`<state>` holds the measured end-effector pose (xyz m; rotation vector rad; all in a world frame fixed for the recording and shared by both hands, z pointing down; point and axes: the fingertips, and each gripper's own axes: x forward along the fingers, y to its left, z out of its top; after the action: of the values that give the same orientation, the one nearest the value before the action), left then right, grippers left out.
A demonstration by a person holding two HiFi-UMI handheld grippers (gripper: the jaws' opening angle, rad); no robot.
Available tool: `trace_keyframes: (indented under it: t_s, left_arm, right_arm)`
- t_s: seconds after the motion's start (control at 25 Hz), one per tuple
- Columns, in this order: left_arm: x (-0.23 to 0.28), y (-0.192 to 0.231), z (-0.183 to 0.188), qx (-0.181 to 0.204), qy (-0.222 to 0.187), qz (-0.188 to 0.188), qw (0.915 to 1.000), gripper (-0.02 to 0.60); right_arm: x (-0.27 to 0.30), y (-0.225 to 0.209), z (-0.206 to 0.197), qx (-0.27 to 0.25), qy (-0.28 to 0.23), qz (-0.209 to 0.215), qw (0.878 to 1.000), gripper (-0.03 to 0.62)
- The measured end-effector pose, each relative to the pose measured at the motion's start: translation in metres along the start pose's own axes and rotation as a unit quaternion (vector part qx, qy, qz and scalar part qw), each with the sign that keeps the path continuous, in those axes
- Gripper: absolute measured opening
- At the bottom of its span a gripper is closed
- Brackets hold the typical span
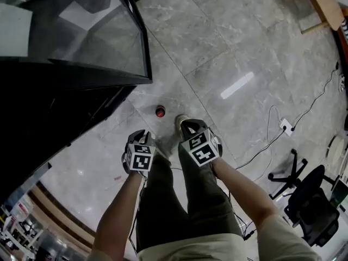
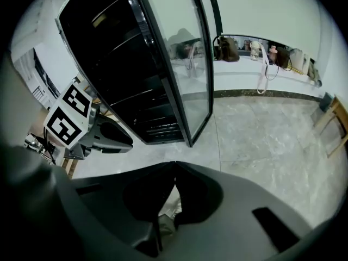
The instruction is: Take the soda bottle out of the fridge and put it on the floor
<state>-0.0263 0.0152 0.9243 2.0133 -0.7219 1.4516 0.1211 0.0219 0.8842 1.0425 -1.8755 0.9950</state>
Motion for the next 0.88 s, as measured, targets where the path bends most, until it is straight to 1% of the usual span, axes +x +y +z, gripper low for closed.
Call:
trace_keyframes:
  t_s: [0.08,0.24,0.32,0.44,0.56,0.76,0.88]
  left_arm:
    - [-0.029,0.000,0.007,-0.010,-0.016,0.002,0.9998,0.051]
    - [-0.093,0.004,0.023,-0.005,-0.048,0.015,0.9987,0.048]
    - [-0.129,0.005,0.038,0.003,-0.073,0.017,0.9972,0.048]
    - [-0.184,0.007,0.059,0.025,-0.116,0.026,0.9926,0.044]
    - [-0.236,0.014,0.072,0.030,-0.155,0.040,0.9866,0.040]
    - [-0.316,0.027,0.093,0.012,-0.210,0.066,0.9753,0.035]
    - [-0.366,0.033,0.100,0.012,-0.239,0.078,0.9678,0.034]
  right_arm:
    - [-0.023,0.014,0.013,-0.005,-0.009,0.002,1.000,-0.005]
    - [-0.077,0.038,0.046,0.003,-0.022,0.002,1.000,-0.005]
    - [-0.109,0.039,0.067,0.014,-0.036,-0.007,0.999,-0.005]
    - [-0.157,0.047,0.097,0.024,-0.059,-0.017,0.998,-0.005]
    - [-0.198,0.067,0.127,0.002,-0.075,-0.020,0.997,-0.005]
    - [-0.263,0.103,0.181,-0.044,-0.108,-0.016,0.993,-0.005]
    - [-0.300,0.128,0.213,-0.067,-0.135,-0.013,0.988,-0.005]
